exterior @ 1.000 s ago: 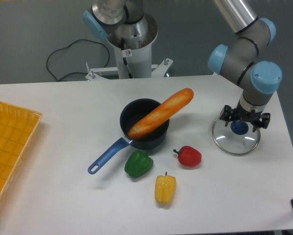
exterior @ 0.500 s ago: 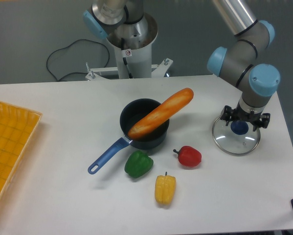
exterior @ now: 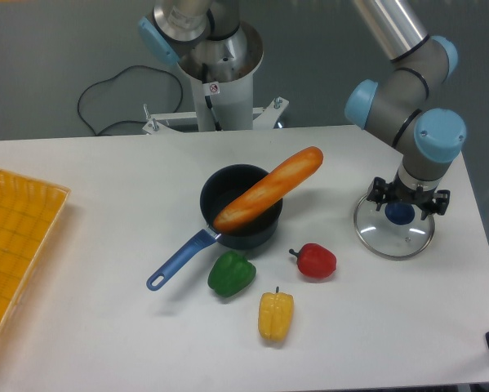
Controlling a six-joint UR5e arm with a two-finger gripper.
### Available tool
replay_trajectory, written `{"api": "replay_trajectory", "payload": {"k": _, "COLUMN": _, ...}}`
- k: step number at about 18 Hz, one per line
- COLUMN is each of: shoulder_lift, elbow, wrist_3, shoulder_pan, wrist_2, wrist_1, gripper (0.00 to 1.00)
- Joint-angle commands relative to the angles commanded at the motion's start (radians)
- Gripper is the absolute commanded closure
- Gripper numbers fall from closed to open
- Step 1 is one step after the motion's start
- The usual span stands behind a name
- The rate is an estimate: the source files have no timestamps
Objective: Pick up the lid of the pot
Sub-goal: 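Close the gripper on the blue knob of the glass lid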
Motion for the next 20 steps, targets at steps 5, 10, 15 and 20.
{"api": "replay_trajectory", "payload": {"k": 5, "shoulder_lift": -0.002, "elbow": 0.000, "wrist_3": 0.000, "shoulder_pan": 0.000, "wrist_2": 0.000, "wrist_1": 0.002, "gripper": 0.15}}
{"api": "replay_trajectory", "payload": {"k": 10, "shoulder_lift": -0.005, "elbow": 0.003, "wrist_3": -0.018, "shoulder_pan": -0.006, "wrist_2": 0.000, "wrist_1": 0.003, "gripper": 0.19}}
{"api": "replay_trajectory", "payload": {"k": 15, "shoulder_lift": -0.011, "elbow": 0.006, "wrist_3": -0.029, "shoulder_pan": -0.011, "wrist_2": 0.000, "wrist_1": 0.002, "gripper": 0.22}}
{"api": "replay_trajectory", "payload": {"k": 20, "shoulder_lift": -0.011, "elbow": 0.006, "wrist_3": -0.029, "shoulder_pan": -0.012, "wrist_2": 0.000, "wrist_1": 0.002, "gripper": 0.28}}
